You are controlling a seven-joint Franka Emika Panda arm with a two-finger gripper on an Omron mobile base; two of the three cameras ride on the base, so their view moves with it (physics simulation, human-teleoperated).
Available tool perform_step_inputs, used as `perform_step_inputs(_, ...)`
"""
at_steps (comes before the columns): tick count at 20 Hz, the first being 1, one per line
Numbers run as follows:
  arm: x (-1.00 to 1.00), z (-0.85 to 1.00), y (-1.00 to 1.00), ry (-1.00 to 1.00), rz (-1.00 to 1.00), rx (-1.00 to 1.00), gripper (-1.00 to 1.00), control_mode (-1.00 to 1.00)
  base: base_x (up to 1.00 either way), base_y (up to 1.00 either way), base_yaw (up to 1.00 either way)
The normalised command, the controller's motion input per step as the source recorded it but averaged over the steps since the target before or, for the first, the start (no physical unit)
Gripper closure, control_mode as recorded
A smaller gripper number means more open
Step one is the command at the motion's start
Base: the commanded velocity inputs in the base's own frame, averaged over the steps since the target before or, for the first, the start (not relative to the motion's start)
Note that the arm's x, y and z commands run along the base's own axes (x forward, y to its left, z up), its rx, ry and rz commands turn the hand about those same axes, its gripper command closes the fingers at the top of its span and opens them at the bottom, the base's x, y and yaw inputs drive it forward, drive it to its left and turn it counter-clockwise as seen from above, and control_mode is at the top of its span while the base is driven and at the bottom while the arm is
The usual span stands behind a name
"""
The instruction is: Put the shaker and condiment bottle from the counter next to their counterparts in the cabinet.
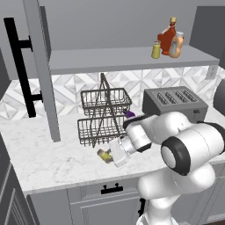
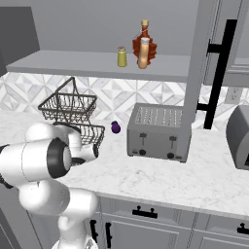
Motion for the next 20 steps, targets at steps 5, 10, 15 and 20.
perform_step_inputs(5, 0.00, 0.41, -0.31, 0.00, -0.18, 0.15, 1.00, -1.00, 0.00, 0.00, 0.00)
perform_step_inputs(10, 0.00, 0.58, -0.26, 0.03, -0.19, 0.17, 1.00, -1.00, 0.00, 0.00, 0.00)
perform_step_inputs(15, -0.02, 0.58, -0.27, 0.01, -0.14, 0.13, 1.00, -1.00, 0.00, 0.00, 0.00)
perform_step_inputs(20, -0.14, 0.52, -0.22, 0.00, -0.12, 0.10, 1.00, -1.00, 0.00, 0.00, 0.00)
